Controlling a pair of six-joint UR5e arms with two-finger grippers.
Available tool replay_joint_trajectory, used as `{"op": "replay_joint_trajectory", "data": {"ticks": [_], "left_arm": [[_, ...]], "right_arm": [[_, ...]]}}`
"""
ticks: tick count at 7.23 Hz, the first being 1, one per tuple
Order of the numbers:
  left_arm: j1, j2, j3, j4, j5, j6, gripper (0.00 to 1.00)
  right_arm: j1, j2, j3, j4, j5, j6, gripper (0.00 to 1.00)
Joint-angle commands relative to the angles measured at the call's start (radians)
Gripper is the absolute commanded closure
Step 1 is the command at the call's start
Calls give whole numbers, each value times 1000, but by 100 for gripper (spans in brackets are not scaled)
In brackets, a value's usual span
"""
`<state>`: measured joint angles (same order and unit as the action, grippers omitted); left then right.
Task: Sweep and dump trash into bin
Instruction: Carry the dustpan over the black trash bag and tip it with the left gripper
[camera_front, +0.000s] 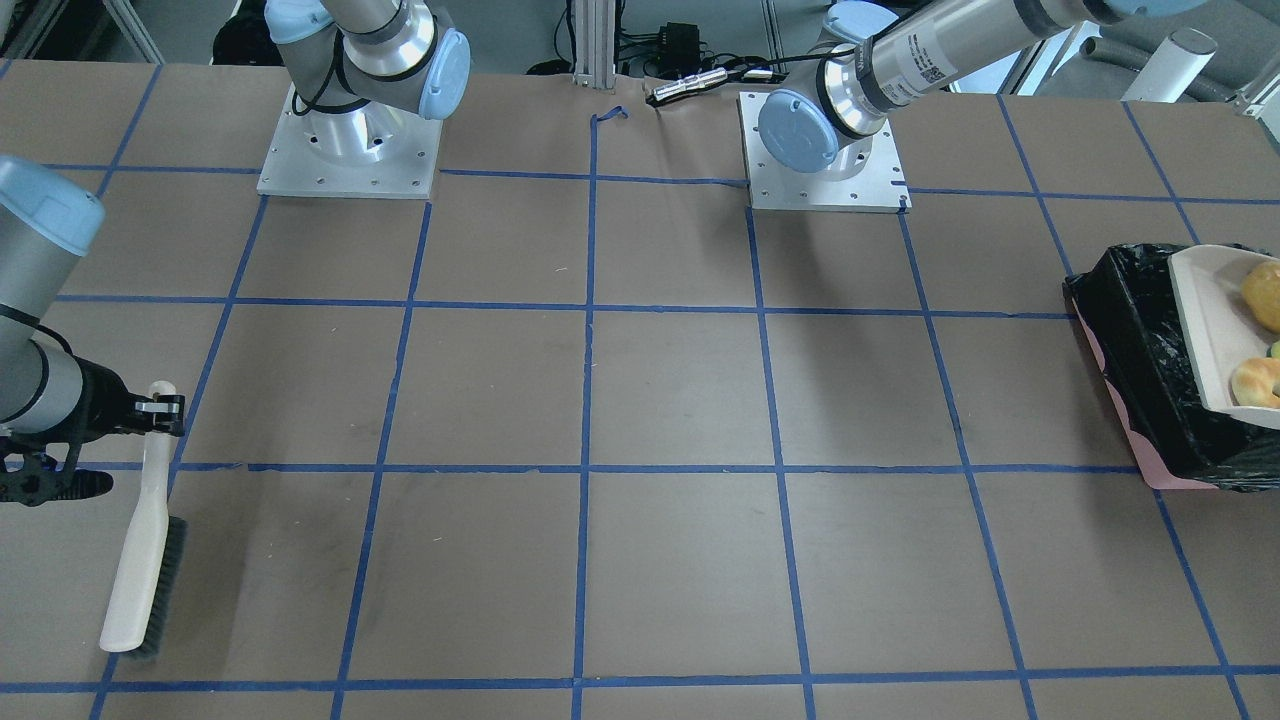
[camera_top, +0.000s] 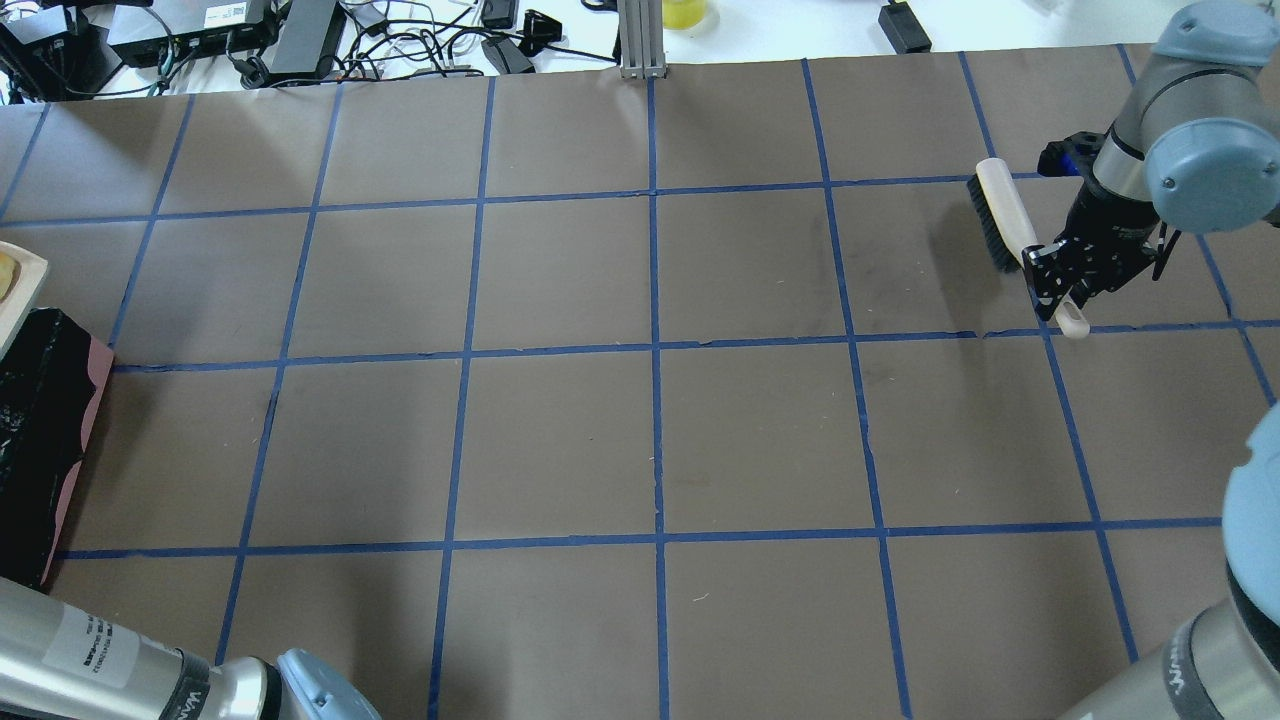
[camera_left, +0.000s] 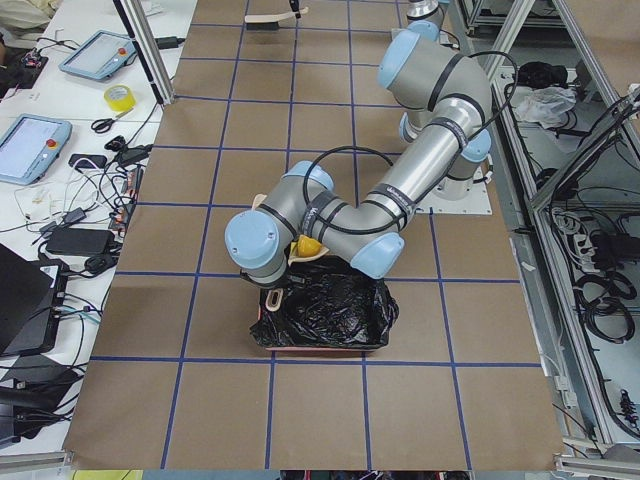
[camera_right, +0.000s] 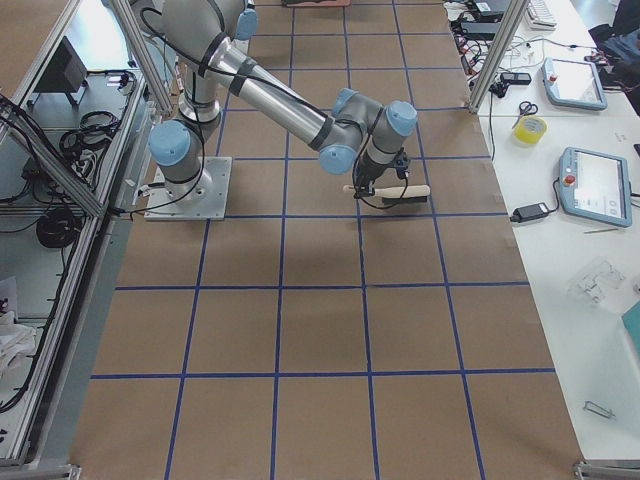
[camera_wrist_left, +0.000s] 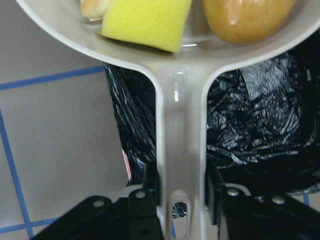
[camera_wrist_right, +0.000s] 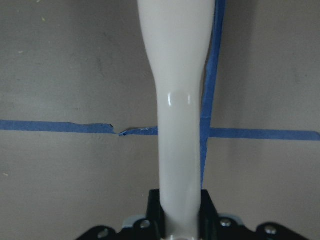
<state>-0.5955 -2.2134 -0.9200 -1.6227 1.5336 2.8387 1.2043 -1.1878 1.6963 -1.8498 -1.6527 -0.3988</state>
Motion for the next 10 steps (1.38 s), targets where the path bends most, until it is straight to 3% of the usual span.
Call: {"op": "replay_joint_trajectory", "data": {"ticks": [1,6,8,10], "left_arm": [[8,-25,20,99,29,132,95],[-4,23,-54,256,53,402,95],[-7,69,-176,451,53,496,95],[-6,142,-361,675,53,554,95]], "right_arm": [[-6,-1,9,3,-1,2,100],[-22,-4,26,3,-29,5,100],[-22,-4,28,3,-32,2,100],[-29,-3,45,-2,-48,-3,100]]}}
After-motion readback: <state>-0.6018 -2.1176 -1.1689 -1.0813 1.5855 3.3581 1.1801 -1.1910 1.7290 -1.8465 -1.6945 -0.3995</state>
